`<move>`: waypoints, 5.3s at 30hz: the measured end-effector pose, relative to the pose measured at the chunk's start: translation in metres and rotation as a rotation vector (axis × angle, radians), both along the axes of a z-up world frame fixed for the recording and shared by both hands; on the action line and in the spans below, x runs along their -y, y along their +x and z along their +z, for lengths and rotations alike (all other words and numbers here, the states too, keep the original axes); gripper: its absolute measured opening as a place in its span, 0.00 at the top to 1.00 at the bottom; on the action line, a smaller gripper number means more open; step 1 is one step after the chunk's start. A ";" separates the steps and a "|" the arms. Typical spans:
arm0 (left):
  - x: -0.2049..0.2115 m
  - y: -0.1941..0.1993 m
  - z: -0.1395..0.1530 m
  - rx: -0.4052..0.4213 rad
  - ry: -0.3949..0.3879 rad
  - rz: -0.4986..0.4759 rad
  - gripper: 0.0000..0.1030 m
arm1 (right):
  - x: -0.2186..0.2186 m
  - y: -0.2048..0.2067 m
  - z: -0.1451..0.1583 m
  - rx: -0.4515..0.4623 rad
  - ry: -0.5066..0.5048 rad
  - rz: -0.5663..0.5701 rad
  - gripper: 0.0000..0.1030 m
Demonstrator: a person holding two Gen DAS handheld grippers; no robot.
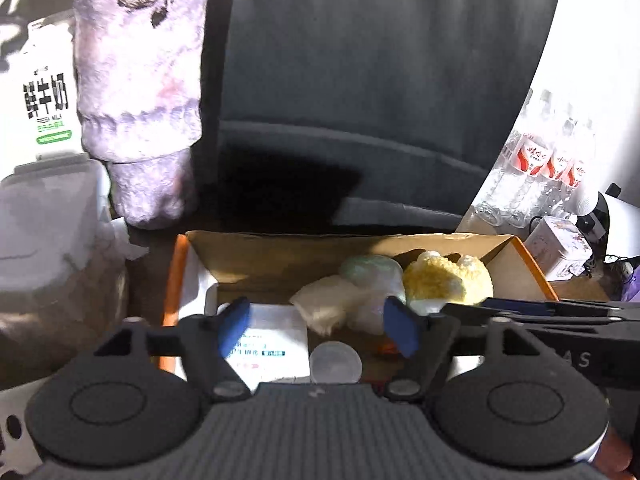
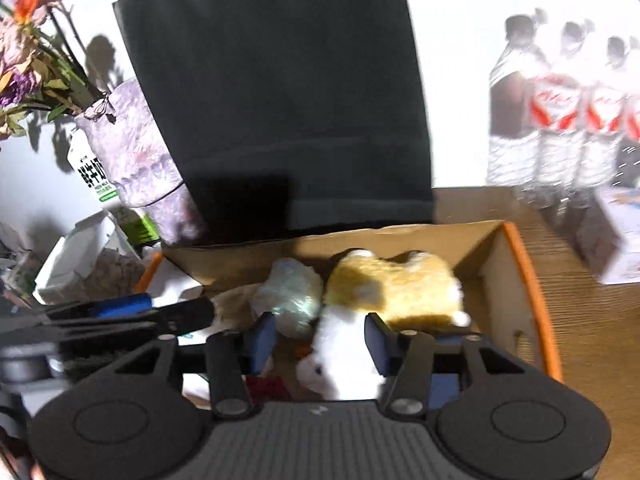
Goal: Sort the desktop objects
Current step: 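Carry the beige item and small orange item into the box and release them, then move both open grippers back toward the lavender cloth bag, then grasp the white round item with the left gripper while the right grasps the yellow block, then carry the white item and yellow block into the box and open both grippers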
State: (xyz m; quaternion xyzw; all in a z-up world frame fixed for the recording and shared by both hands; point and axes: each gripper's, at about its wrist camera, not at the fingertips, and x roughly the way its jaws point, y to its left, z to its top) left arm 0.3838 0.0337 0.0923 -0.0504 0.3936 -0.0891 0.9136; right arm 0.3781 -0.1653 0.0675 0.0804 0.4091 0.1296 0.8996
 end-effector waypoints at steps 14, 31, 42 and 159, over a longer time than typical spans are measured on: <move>0.010 -0.133 0.040 0.132 0.143 0.025 0.00 | 0.027 -0.143 0.036 0.223 -0.234 0.008 0.27; 0.033 -0.386 -0.032 0.350 0.198 0.070 0.00 | 0.040 -0.384 -0.044 0.332 -0.095 0.098 0.18; 0.039 -0.438 -0.075 0.238 0.228 0.030 0.00 | 0.033 -0.436 -0.067 0.309 -0.084 0.124 0.18; 0.039 -0.393 -0.016 0.315 0.068 0.039 0.76 | 0.036 -0.364 -0.017 0.329 -0.256 -0.019 0.90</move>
